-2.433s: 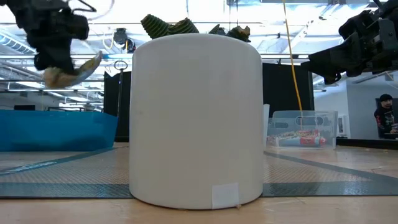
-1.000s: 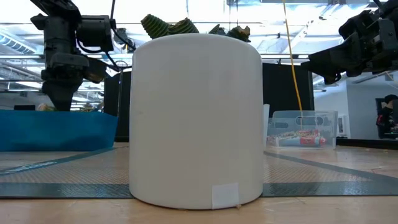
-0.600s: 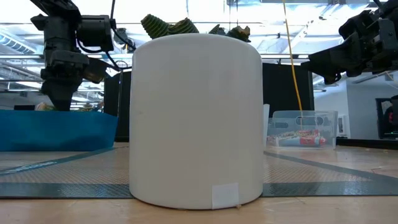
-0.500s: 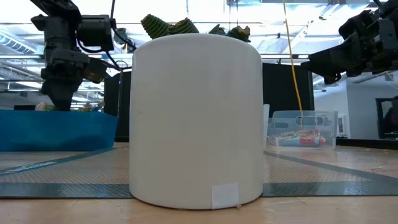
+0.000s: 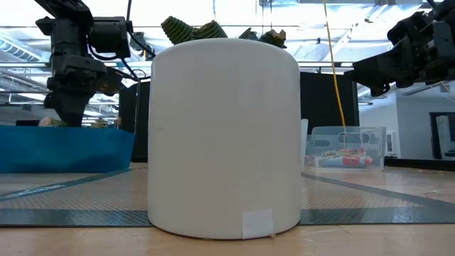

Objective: Pick and place Granola Bars by type
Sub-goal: Put the orange granola bar into the blue bin

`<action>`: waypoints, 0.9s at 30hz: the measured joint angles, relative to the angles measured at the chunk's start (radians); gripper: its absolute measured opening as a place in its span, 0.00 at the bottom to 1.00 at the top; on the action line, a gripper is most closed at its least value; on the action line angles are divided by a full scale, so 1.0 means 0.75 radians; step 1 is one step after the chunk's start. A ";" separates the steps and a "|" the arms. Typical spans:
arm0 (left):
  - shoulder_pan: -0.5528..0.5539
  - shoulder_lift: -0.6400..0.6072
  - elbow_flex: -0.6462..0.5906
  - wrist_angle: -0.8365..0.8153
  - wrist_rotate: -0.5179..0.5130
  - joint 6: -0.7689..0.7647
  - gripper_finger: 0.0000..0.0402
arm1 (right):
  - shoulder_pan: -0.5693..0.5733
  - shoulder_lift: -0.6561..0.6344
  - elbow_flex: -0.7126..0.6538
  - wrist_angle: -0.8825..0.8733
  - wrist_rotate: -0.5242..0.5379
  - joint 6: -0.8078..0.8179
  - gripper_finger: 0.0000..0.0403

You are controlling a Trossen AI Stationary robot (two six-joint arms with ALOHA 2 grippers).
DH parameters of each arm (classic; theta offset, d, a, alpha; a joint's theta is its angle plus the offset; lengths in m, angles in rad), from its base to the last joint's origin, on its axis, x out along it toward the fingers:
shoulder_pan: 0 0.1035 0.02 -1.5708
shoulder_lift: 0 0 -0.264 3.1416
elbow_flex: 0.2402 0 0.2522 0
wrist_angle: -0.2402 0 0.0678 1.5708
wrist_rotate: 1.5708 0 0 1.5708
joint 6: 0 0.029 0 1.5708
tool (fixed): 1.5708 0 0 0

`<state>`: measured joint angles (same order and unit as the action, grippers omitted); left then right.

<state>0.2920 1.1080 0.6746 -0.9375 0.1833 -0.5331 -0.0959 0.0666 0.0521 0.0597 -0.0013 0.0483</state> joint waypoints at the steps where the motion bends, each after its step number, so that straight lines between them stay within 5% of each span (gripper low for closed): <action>1: 0.000 0.000 0.000 0.000 0.000 0.000 0.10 | 0.000 0.000 0.000 0.000 0.000 0.000 0.44; 15: -0.004 -0.005 -0.001 0.077 -0.076 0.078 0.24 | -0.001 0.000 0.000 0.000 0.000 0.000 0.44; 22: -0.036 -0.149 -0.018 0.398 -0.290 0.191 0.25 | 0.000 0.000 0.000 0.000 0.000 0.000 0.44; 27: -0.109 -0.363 -0.156 0.732 -0.243 0.269 0.25 | 0.000 0.000 0.000 -0.001 0.000 0.000 0.44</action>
<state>0.2101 0.8360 0.5574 -0.3888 0.0008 -0.3316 -0.0962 0.0666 0.0521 0.0593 -0.0010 0.0482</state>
